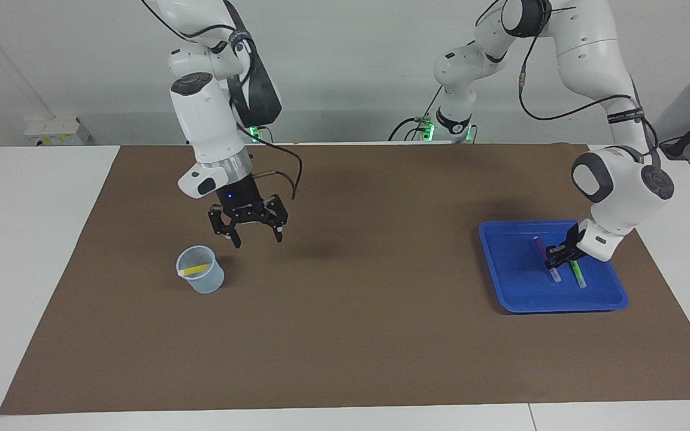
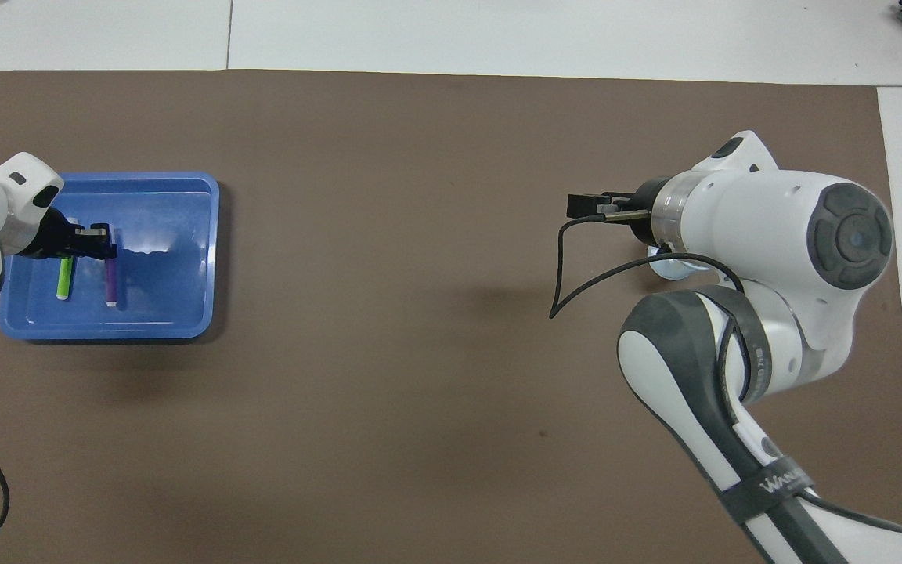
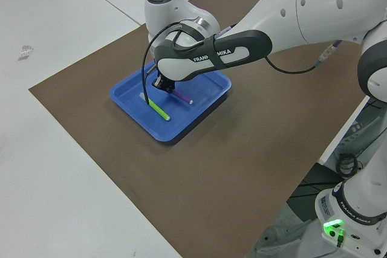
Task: Transfer and insert pens with both arms
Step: 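Grasp the purple pen with the left gripper while the right gripper returns, then lift the purple pen toward the right gripper with the left gripper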
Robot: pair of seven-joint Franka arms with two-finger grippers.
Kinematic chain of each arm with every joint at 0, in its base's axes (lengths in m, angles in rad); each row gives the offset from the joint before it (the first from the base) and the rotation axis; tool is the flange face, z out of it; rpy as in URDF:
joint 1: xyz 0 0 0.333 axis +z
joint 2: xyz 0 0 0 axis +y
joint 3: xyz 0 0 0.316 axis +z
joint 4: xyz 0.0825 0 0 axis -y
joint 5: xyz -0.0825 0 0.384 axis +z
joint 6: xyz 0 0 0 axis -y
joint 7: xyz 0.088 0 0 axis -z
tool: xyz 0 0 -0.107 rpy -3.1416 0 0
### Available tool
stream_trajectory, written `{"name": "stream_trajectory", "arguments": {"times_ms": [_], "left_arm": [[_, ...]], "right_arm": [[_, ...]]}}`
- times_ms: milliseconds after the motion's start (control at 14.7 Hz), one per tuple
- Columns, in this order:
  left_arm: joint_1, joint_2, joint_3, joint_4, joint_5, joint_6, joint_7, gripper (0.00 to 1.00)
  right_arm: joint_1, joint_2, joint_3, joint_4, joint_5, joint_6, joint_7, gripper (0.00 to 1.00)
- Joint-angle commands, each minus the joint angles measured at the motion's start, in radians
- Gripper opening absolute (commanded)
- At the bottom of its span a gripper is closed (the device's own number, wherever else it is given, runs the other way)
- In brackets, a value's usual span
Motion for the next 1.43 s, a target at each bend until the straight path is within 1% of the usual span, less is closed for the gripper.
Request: {"name": "stream_trajectory", "arguments": {"times_ms": [0, 68, 204, 340, 476, 544, 612, 680, 748, 816, 952, 1156, 1360], "left_arm": [[-0.068, -0.01, 0.013, 0.054, 0.028, -0.082, -0.109, 0.0], [-0.079, -0.014, 0.011, 0.062, 0.019, -0.117, -0.17, 0.0], [-0.09, -0.014, 0.0, 0.118, -0.006, -0.209, -0.346, 0.0], [-0.142, -0.014, 0.002, 0.143, -0.009, -0.263, -0.412, 0.0], [-0.162, -0.014, -0.003, 0.151, -0.021, -0.285, -0.478, 0.0], [-0.154, -0.016, -0.003, 0.148, -0.111, -0.291, -0.559, 0.0], [-0.148, -0.019, 0.0, 0.148, -0.242, -0.3, -0.68, 0.0], [-0.146, -0.026, 0.0, 0.145, -0.326, -0.305, -0.792, 0.0], [-0.152, -0.029, -0.003, 0.137, -0.367, -0.305, -0.852, 0.0], [-0.163, -0.036, -0.003, 0.137, -0.384, -0.312, -0.871, 0.0], [-0.194, -0.04, -0.003, 0.136, -0.441, -0.313, -0.943, 0.0], [-0.24, -0.043, -0.003, 0.136, -0.538, -0.294, -1.182, 0.0], [-0.283, -0.045, -0.003, 0.134, -0.634, -0.294, -1.287, 0.0]], "right_arm": [[0.047, 0.027, 0.001, 0.05, 0.043, -0.013, 0.13, 1.0], [0.07, 0.031, 0.001, 0.061, 0.054, -0.012, 0.176, 1.0], [0.099, 0.032, 0.001, 0.073, 0.099, -0.007, 0.225, 1.0], [0.11, 0.032, 0.001, 0.076, 0.158, -0.006, 0.238, 1.0], [0.144, 0.032, 0.001, 0.076, 0.205, 0.002, 0.257, 1.0], [0.158, 0.032, 0.001, 0.076, 0.218, 0.013, 0.28, 1.0], [0.165, 0.031, 0.001, 0.078, 0.219, 0.025, 0.312, 1.0], [0.167, 0.029, 0.001, 0.079, 0.221, 0.03, 0.345, 1.0], [0.169, 0.026, 0.001, 0.09, 0.229, 0.023, 0.377, 1.0], [0.182, 0.026, 0.001, 0.098, 0.25, 0.019, 0.409, 1.0], [0.211, 0.024, 0.001, 0.104, 0.276, 0.03, 0.486, 0.96], [0.233, 0.023, 0.001, 0.104, 0.276, 0.03, 0.561, 0.9], [0.245, 0.028, 0.002, 0.107, 0.278, 0.052, 0.596, 0.84]]}}
